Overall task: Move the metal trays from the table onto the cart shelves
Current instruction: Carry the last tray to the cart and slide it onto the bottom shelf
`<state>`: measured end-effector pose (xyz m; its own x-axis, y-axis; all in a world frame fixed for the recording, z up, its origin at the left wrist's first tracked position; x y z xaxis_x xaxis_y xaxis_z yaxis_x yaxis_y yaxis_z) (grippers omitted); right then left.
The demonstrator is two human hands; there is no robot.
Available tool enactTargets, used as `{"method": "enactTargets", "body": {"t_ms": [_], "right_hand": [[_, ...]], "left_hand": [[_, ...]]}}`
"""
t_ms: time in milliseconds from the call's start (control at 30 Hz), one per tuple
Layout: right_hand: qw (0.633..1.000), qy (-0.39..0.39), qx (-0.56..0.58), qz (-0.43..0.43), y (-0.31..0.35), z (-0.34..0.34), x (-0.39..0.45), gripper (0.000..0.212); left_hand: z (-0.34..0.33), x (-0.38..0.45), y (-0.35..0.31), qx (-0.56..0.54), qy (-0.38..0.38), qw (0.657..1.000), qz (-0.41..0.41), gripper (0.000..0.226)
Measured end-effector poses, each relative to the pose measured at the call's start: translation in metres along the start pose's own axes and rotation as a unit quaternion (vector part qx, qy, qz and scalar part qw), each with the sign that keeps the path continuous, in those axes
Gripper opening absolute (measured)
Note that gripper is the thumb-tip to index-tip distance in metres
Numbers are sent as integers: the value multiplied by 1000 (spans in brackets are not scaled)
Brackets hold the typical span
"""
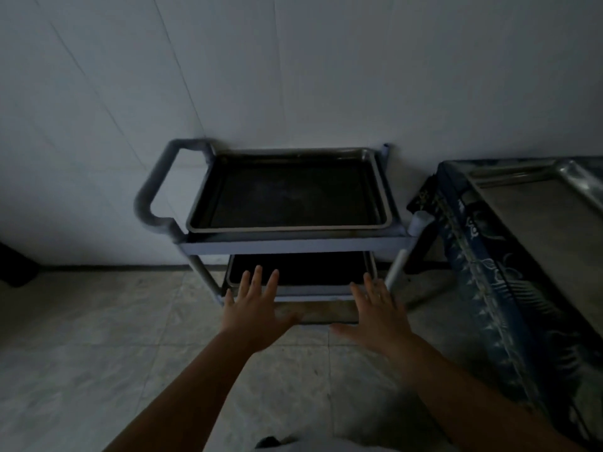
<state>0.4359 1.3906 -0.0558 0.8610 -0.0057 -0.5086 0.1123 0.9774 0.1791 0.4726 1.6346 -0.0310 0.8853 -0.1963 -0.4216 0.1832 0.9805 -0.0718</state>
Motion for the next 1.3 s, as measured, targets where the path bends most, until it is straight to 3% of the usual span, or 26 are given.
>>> {"method": "enactTargets", "body": {"t_ms": [133, 300, 400, 500, 667, 833, 1000, 1133, 1300], "right_hand": [[996, -66, 39, -51, -24, 1, -22, 121], [963, -128, 118, -204, -74, -26, -96, 118], [929, -125, 158, -309, -102, -61, -166, 120], [876, -146, 203, -412, -118, -98, -253, 118], [798, -174, 253, -519, -132, -155, -373, 112], [727, -187, 287, -596, -152, -204, -446, 117], [683, -191, 304, -636, -193, -233, -494, 121], [672, -188, 319, -641, -237, -252, -529, 122], [688, -160, 335, -623, -294, -256, -564, 120]], "left_hand": [[5, 10, -24, 22, 13, 998, -65, 112], [19, 14, -109, 87, 41, 965, -245, 123], [16, -12, -190, 120, 24, 919, -374, 127], [-1, -61, -269, 151, -4, 857, -492, 113], [-38, -148, -351, 172, 17, 769, -615, 109], [-71, -212, -414, 223, 35, 709, -668, 108], [-107, -258, -478, 245, 42, 679, -691, 114], [-134, -282, -538, 260, 25, 675, -690, 112], [-164, -310, -602, 264, 57, 685, -677, 117]]}}
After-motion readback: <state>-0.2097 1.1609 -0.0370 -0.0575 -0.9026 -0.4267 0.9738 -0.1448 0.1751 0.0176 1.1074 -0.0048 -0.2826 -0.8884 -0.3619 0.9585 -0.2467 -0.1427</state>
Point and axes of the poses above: each hand's wrist, its own x-axis towards the middle knuckle, its own z-axis out of the back of the hand, y = z × x, the point moved 7 cm from there along x, towards the middle knuckle, and after that the axes turned 9 degrees about y, right-handed, at the moved point
